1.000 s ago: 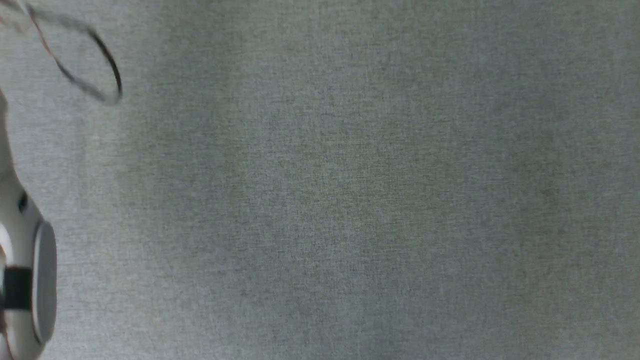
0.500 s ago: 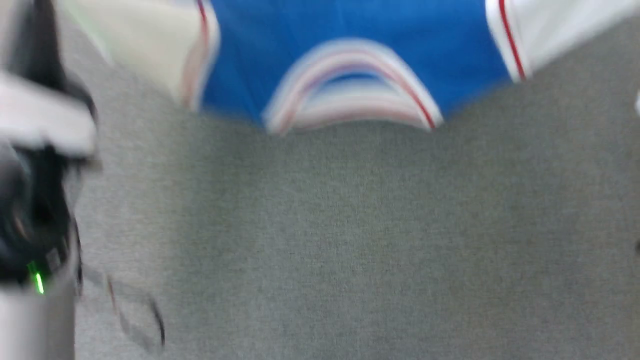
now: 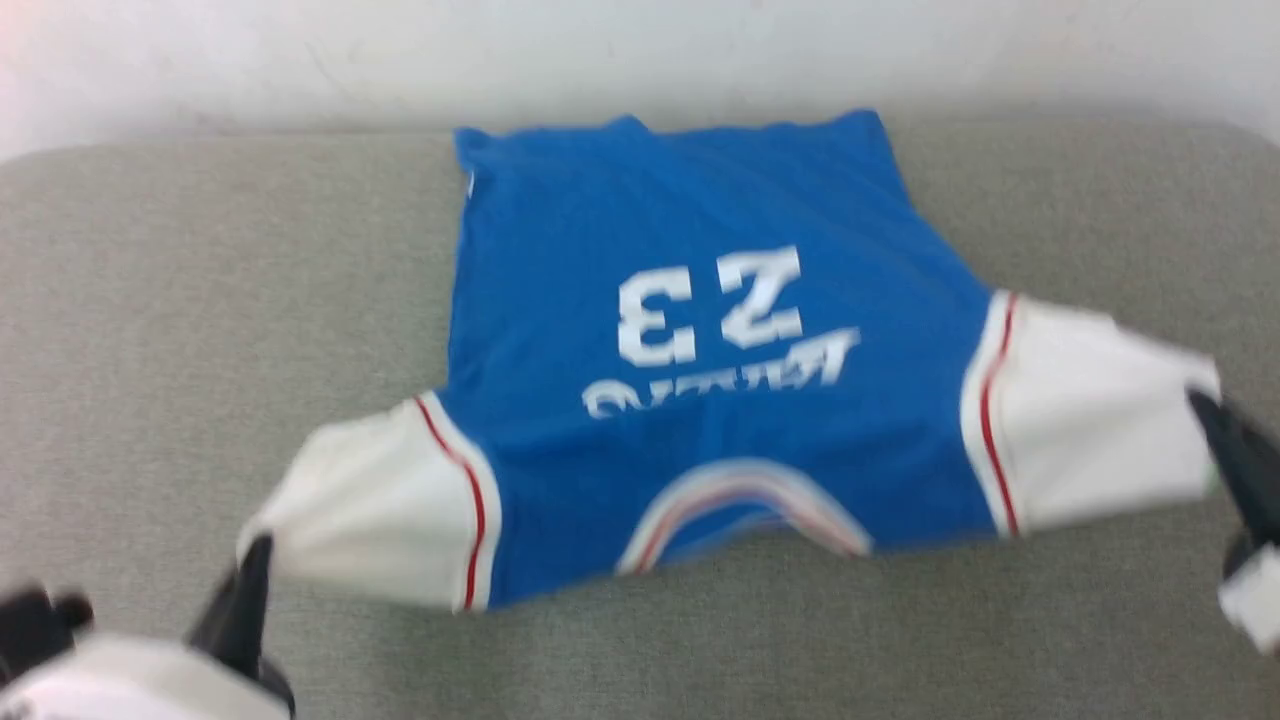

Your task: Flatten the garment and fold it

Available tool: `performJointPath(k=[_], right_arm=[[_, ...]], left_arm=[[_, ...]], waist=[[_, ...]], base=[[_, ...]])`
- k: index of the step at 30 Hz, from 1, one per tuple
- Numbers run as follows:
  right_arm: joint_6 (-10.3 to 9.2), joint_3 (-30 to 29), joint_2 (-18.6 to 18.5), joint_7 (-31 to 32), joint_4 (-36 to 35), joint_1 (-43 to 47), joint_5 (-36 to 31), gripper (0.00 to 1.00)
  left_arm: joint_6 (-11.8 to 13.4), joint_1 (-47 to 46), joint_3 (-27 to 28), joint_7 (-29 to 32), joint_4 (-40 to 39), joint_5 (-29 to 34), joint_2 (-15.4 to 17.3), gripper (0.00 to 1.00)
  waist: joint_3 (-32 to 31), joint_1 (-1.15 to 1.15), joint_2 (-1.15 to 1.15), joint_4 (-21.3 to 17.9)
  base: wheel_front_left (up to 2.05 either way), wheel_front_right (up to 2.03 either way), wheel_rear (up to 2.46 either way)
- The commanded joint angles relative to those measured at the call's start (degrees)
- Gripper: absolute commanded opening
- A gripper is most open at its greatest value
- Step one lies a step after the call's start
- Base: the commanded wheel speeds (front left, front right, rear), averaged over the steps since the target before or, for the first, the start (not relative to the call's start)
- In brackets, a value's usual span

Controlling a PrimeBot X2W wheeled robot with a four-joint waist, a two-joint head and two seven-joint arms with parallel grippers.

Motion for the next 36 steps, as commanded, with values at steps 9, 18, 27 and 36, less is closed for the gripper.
performJointPath(k=[9,18,27,36], right_arm=[[-0.04,-7.09,2.49,1.67,-2.75,16.74,3.66,0.00],[-0.04,-5.09,2.55,1.01,-3.85,24.28,1.71,0.00],[-0.04,5.14,0.57,-7.39,10.93,21.31,-12.50,0.00],[-0.04,7.23,-0.01,-14.40,25.61,18.55,-16.29,1.00]], left_arm=[[-4.37,14.69,2.79,-2.27,-0.96,-2.89,-0.76,0.00],[-5.33,15.66,2.82,-4.52,-0.40,-2.21,-1.73,0.00],[-4.01,6.18,-7.31,-2.66,3.66,5.16,-1.69,0.00],[-2.23,4.86,-9.42,-1.53,3.61,6.99,-1.96,0.00]], waist=[[-3.21,0.02,-0.01,1.55],[-3.10,0.02,-0.01,1.81],[-2.54,0.02,-0.01,3.04],[-3.25,0.02,-0.01,3.73]], base=[[0.00,0.00,0.00],[0.00,0.00,0.00],[0.00,0.00,0.00],[0.00,0.00,0.00]])
